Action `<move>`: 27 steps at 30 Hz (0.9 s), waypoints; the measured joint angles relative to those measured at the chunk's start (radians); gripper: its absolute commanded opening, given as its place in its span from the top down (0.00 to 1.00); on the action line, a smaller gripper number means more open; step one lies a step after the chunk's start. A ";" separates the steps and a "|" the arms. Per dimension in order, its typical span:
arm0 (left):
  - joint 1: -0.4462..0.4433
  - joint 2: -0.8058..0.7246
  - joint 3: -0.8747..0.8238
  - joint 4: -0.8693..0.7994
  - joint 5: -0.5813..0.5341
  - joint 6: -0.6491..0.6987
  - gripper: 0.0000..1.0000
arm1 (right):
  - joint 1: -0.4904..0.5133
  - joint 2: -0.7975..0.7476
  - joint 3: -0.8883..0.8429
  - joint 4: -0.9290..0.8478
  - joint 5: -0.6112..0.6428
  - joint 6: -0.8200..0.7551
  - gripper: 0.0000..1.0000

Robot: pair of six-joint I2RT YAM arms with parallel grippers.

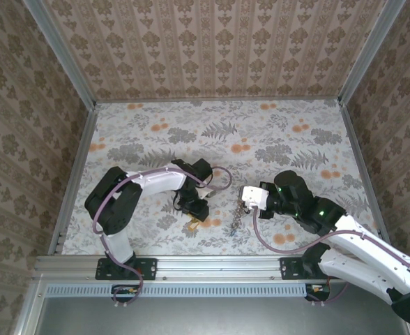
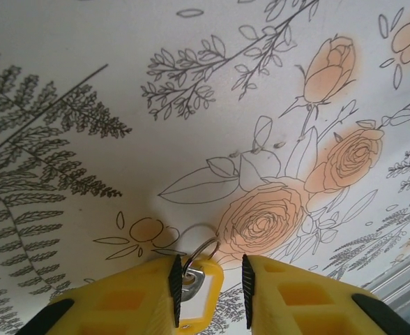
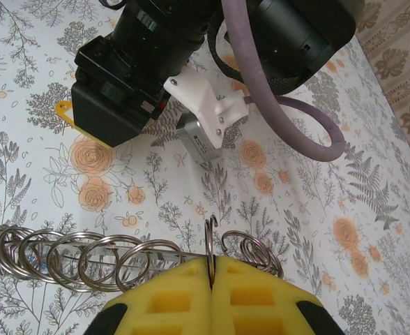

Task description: Put the keys on the keyring

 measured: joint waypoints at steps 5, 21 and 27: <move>-0.022 0.000 0.004 -0.014 -0.018 0.005 0.73 | 0.000 0.002 0.000 0.000 0.000 0.003 1.00; -0.027 -0.039 -0.004 0.000 -0.005 0.039 0.71 | 0.000 0.003 0.001 -0.007 0.000 0.019 1.00; -0.027 -0.112 -0.025 0.005 0.007 0.090 0.50 | 0.000 0.003 0.002 -0.017 -0.001 0.023 1.00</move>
